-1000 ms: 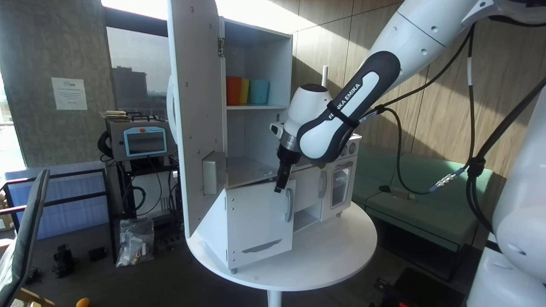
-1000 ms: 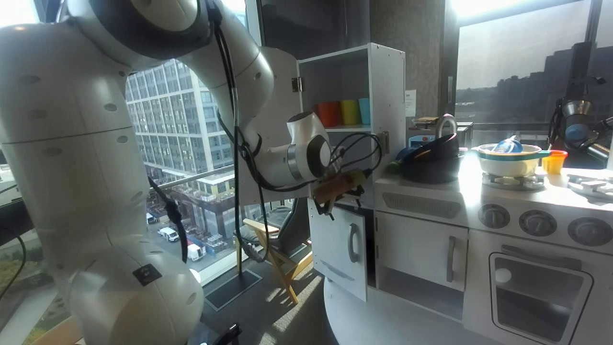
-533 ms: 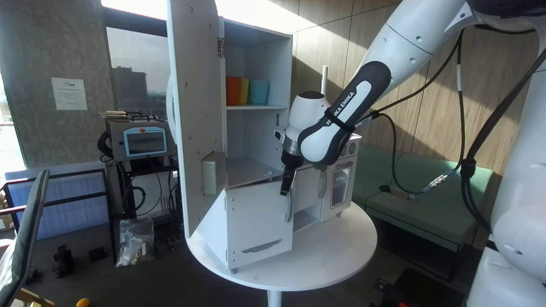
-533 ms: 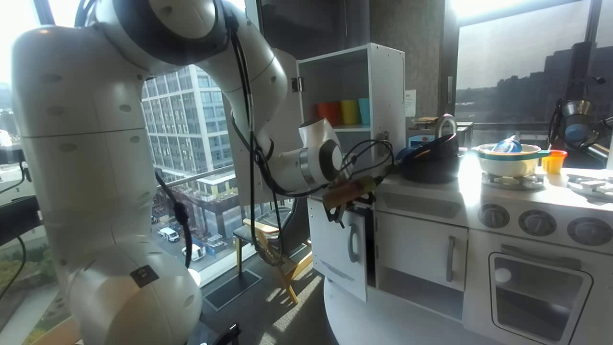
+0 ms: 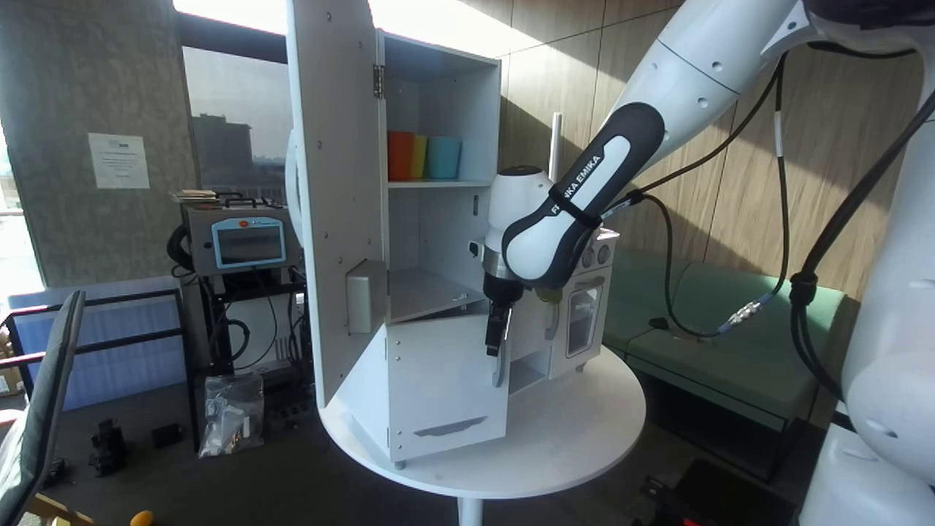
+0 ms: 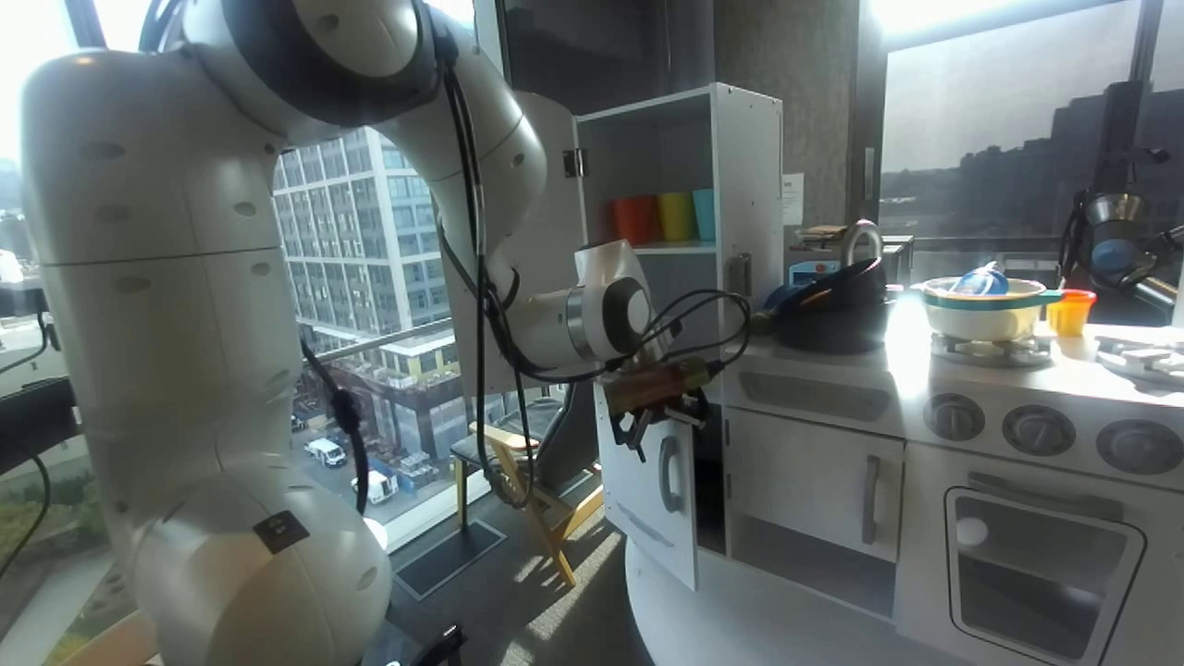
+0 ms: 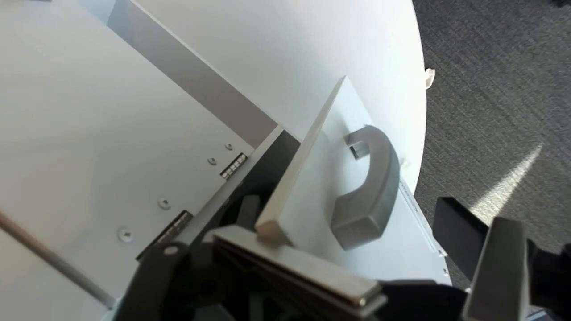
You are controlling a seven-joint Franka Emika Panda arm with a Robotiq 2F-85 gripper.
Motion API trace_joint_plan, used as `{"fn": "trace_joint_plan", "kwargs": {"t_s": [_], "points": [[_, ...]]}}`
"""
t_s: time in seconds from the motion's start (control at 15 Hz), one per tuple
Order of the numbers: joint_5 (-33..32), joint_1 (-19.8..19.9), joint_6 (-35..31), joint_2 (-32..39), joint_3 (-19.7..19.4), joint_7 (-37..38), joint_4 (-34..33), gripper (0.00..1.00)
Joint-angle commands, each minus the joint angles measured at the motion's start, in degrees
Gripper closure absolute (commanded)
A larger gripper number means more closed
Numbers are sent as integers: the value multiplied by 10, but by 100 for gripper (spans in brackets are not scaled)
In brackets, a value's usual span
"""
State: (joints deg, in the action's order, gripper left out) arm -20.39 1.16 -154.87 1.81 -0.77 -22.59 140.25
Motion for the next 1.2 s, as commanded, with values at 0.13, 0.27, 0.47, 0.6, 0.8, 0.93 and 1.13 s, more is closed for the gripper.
{"fn": "trace_joint_plan", "kwargs": {"t_s": [0.13, 0.27, 0.47, 0.6, 0.8, 0.93, 1.13], "points": [[42, -18, 22, -31, 20, -1, 24, 0], [36, -24, 29, -50, 23, 10, 39, 0], [21, -29, 43, -85, 26, 28, 66, 0], [29, -34, 51, -110, 30, 25, 85, 0], [71, -58, 74, -137, 35, -5, 109, 0], [94, -77, 86, -143, 38, -22, 119, 0], [106, -101, 100, -152, 49, -21, 131, 0]]}}
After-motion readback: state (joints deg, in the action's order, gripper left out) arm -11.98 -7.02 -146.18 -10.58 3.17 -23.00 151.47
